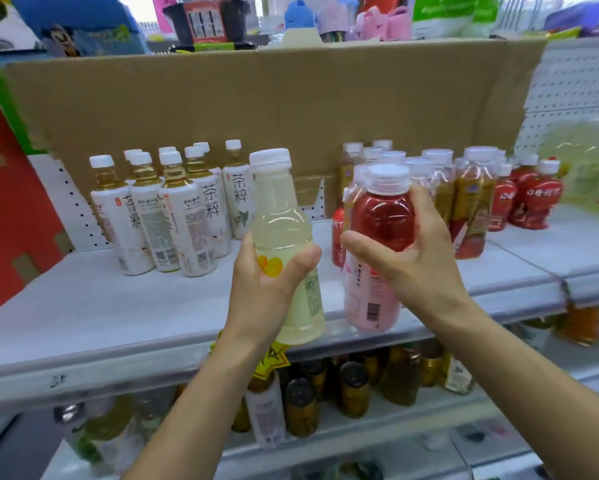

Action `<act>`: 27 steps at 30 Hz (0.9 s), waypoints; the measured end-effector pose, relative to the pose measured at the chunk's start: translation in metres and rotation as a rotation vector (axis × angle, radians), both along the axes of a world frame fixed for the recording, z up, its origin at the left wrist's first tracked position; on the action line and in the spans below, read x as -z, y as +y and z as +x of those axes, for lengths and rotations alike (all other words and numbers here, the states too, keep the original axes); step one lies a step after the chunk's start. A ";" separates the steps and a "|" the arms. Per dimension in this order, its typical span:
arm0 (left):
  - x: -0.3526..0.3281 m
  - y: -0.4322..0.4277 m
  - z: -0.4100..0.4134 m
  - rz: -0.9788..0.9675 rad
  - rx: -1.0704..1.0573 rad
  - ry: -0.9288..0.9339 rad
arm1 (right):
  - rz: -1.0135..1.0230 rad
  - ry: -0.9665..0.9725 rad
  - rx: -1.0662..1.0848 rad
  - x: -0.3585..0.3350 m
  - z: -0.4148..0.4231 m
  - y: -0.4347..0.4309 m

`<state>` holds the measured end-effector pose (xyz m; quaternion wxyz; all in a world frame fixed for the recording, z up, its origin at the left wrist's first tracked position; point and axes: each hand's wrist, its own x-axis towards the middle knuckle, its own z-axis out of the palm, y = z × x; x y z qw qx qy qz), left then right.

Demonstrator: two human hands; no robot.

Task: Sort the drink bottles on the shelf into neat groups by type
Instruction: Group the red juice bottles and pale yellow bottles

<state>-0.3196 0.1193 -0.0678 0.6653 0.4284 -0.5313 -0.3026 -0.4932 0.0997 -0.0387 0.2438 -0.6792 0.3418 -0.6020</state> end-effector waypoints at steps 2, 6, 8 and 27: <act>0.005 0.004 -0.028 0.012 0.024 -0.001 | 0.008 -0.001 0.010 0.004 -0.029 0.007; 0.017 0.010 -0.092 0.037 0.065 -0.023 | 0.033 0.000 0.048 0.011 -0.098 0.020; 0.020 0.011 -0.130 0.049 0.082 -0.022 | 0.060 0.014 0.057 0.012 -0.137 0.026; 0.019 -0.024 -0.472 0.092 0.400 -0.016 | 0.238 0.064 0.310 0.027 -0.478 0.046</act>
